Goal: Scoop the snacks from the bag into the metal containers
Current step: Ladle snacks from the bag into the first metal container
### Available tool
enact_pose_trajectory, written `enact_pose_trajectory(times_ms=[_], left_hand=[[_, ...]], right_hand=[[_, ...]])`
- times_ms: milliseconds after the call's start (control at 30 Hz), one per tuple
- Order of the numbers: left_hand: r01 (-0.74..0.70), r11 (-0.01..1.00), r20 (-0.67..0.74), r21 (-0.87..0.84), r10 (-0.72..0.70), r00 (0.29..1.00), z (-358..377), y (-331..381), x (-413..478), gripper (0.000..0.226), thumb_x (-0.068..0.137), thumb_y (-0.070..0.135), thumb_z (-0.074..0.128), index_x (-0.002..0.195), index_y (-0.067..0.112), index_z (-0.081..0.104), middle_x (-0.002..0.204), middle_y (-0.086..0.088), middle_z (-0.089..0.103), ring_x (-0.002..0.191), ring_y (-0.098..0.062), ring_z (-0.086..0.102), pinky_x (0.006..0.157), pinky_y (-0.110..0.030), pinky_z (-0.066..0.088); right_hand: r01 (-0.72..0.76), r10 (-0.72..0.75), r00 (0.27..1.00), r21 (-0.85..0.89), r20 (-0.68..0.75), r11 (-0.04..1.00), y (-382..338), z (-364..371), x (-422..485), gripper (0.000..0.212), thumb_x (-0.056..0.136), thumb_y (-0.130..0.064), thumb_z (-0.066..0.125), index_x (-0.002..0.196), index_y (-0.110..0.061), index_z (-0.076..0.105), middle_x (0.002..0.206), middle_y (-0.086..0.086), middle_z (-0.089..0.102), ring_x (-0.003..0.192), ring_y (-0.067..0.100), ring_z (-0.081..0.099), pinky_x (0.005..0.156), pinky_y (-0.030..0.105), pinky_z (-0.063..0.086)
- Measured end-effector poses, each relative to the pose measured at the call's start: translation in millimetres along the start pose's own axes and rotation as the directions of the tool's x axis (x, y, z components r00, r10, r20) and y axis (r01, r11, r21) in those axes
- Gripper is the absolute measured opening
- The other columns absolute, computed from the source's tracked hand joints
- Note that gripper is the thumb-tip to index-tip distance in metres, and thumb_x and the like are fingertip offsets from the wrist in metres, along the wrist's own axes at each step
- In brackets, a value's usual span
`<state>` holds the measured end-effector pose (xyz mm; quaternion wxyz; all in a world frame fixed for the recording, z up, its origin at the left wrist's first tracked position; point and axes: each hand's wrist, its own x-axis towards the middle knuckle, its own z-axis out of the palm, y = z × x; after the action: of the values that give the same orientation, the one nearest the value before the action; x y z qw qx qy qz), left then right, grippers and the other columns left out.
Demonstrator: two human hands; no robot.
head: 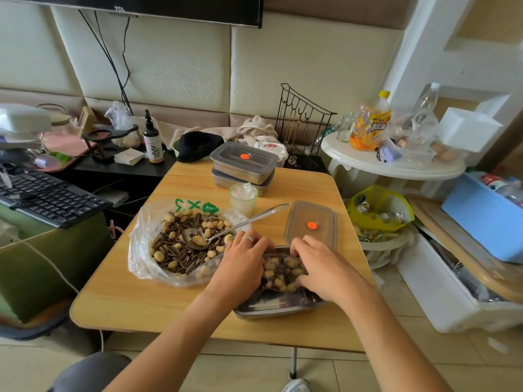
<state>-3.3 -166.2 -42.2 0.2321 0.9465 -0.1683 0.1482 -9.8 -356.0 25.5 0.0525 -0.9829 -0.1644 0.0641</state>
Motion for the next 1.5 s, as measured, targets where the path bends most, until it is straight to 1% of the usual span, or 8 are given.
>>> enact_pose_trajectory(times_ms=[233,367,633,833,967,1200,1333,1500], left_hand=[[-0.007,1.0,0.007,0.007,0.007,1.0,0,-3,2,0.039,0.093,0.005,0.055,0.128,0.023,0.057,0.127,-0.002,0.047,0.121,-0.024,0.041,0.107,-0.044,0.039],[0.008,0.997,-0.01,-0.082,-0.008,1.0,-2,-6,2,0.036,0.093,0.01,0.055,0.126,0.022,0.061,0.122,0.001,0.049,0.118,-0.02,0.041,0.104,-0.038,0.038],[0.033,0.95,0.015,-0.31,-0.03,0.999,-14,-17,3,0.029,0.092,0.005,0.056,0.113,0.019,0.07,0.113,0.005,0.06,0.109,-0.015,0.052,0.097,-0.03,0.044],[0.072,0.911,-0.008,-0.405,-0.082,0.997,-36,-39,9,0.029,0.097,0.0,0.055,0.109,0.018,0.073,0.101,0.014,0.07,0.1,-0.005,0.063,0.088,-0.02,0.052],[0.11,0.904,-0.049,-0.412,-0.142,0.989,-46,-58,14,0.031,0.096,0.0,0.057,0.105,0.022,0.075,0.1,0.012,0.073,0.097,-0.002,0.066,0.086,-0.022,0.054],[0.155,0.894,-0.085,-0.421,-0.209,0.974,-65,-75,20,0.03,0.098,0.002,0.055,0.101,0.024,0.076,0.098,0.014,0.071,0.092,-0.003,0.065,0.077,-0.015,0.051],[0.182,0.864,-0.102,-0.469,-0.259,0.961,-72,-81,21,0.029,0.098,0.002,0.055,0.1,0.022,0.076,0.098,0.01,0.072,0.092,0.003,0.064,0.074,-0.012,0.051],[0.242,0.814,-0.119,-0.528,-0.353,0.928,-77,-87,21,0.022,0.101,0.007,0.056,0.106,0.018,0.075,0.094,0.009,0.073,0.084,-0.003,0.067,0.073,-0.022,0.057]], right_hand=[[0.008,-0.008,0.998,-0.007,0.06,1.0,-6,6,13,0.048,0.097,-0.005,0.063,0.139,-0.018,0.046,0.123,0.002,0.044,0.095,0.022,0.053,0.07,0.032,0.043],[-0.016,0.007,0.99,0.068,0.139,0.998,-7,-9,25,0.036,0.096,-0.025,0.068,0.13,-0.021,0.056,0.125,0.001,0.052,0.106,0.022,0.057,0.085,0.036,0.053],[0.039,0.076,0.924,0.289,-0.375,0.957,-31,-17,79,0.016,0.102,-0.02,0.056,0.093,-0.019,0.068,0.094,-0.004,0.067,0.089,0.018,0.061,0.072,0.034,0.052],[0.079,0.085,0.904,0.36,-0.418,0.93,-63,-5,127,0.034,0.104,-0.001,0.047,0.128,-0.013,0.068,0.134,0.002,0.063,0.123,0.022,0.058,0.099,0.035,0.051],[0.019,0.075,0.965,0.352,-0.252,0.936,-77,2,149,0.046,0.104,-0.003,0.044,0.145,-0.018,0.058,0.147,0.006,0.057,0.133,0.027,0.052,0.107,0.042,0.048],[-0.046,0.186,0.949,0.471,-0.255,0.881,-80,2,171,0.024,0.1,-0.017,0.053,0.113,-0.021,0.073,0.114,0.005,0.072,0.093,0.026,0.072,0.082,0.041,0.062],[-0.044,0.221,0.949,0.601,-0.224,0.798,-78,0,175,0.014,0.101,-0.021,0.057,0.103,-0.02,0.071,0.094,-0.003,0.072,0.056,0.01,0.071,0.057,0.024,0.05],[0.038,0.325,0.854,0.67,-0.407,0.741,-85,-7,169,0.02,0.102,-0.019,0.055,0.094,-0.024,0.073,0.086,-0.013,0.07,0.061,0.009,0.07,0.056,0.014,0.046]])
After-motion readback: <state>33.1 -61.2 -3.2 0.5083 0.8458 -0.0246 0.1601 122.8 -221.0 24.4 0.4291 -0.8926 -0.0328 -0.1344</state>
